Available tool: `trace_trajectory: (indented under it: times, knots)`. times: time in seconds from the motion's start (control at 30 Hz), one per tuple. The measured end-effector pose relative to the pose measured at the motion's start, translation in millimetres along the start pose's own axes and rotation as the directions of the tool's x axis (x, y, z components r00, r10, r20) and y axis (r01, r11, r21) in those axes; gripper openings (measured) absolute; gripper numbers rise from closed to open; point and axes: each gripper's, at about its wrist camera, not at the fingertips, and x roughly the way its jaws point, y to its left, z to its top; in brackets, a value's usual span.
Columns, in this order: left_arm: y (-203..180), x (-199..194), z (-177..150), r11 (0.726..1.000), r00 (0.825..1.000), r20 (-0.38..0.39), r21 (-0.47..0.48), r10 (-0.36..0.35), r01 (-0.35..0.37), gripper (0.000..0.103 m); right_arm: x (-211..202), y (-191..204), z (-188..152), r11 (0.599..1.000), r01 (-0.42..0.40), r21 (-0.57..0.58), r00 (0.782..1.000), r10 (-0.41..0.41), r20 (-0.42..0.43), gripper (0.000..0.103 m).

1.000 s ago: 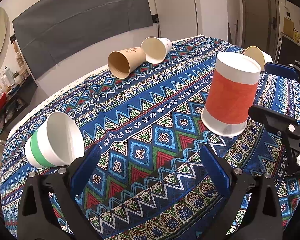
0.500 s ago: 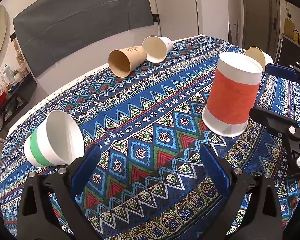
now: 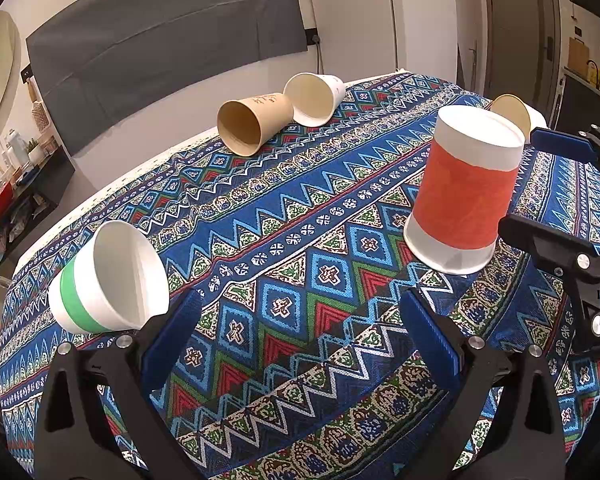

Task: Flip cup upside down

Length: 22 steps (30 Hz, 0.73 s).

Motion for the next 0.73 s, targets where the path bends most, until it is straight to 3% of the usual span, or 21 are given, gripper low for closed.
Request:
trace_trajectory:
  times: [0.73]
  knots:
    - [5.6,3.5,0.0,1.000,1.000,-0.010,-0.012,-0.011,0.011,0.097,0.9,1.9,0.4,1.000,-0.005,-0.006,1.000,0.005,-0.006,0.091]
